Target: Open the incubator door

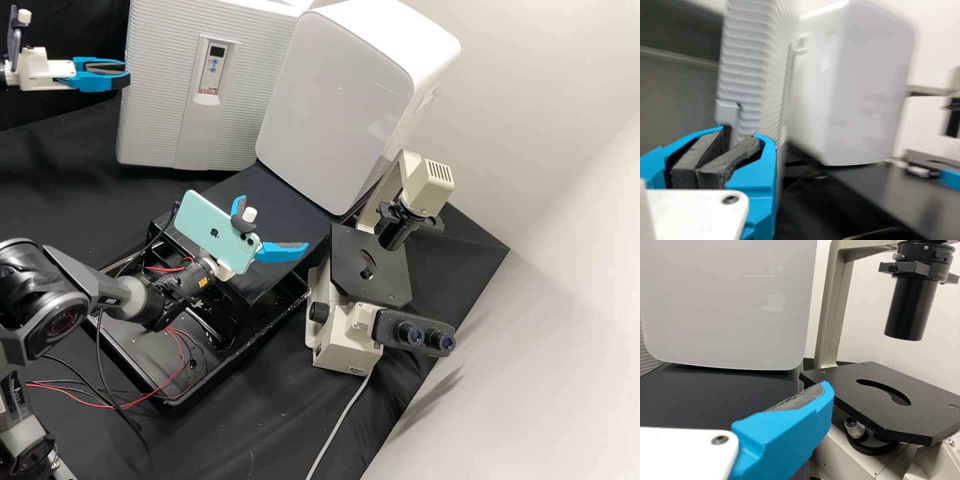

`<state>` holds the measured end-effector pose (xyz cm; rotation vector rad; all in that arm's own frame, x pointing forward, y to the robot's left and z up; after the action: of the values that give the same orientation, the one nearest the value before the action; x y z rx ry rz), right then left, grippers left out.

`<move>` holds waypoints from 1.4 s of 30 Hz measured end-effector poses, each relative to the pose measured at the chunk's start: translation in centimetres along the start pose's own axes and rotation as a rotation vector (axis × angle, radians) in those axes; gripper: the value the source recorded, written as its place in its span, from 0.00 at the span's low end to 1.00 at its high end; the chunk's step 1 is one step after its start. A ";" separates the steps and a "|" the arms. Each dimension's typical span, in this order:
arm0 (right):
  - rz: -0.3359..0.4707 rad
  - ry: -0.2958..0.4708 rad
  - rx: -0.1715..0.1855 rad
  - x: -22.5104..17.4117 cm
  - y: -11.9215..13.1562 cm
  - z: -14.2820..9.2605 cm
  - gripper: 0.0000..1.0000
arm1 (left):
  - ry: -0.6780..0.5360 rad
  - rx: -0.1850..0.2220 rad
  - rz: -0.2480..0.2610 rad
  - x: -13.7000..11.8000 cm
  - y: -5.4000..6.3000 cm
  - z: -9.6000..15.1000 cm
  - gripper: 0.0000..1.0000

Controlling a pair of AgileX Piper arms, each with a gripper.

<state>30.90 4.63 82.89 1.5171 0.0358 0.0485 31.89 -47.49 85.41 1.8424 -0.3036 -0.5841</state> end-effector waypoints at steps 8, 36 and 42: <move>0.000 0.000 0.000 0.0 0.0 0.0 1.00 | 0.016 -0.088 0.018 -2.3 -0.3 1.9 0.00; 0.000 0.000 0.000 0.0 0.0 0.0 1.00 | 0.461 0.228 0.169 -3.3 -1.6 -1.6 1.00; 0.000 0.000 0.000 0.0 0.0 0.0 1.00 | 0.531 0.303 0.155 -3.5 -2.4 -1.6 1.00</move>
<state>30.90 4.63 82.89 1.5171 0.0358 0.0485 29.65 -43.66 84.38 2.1608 -0.1796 0.0742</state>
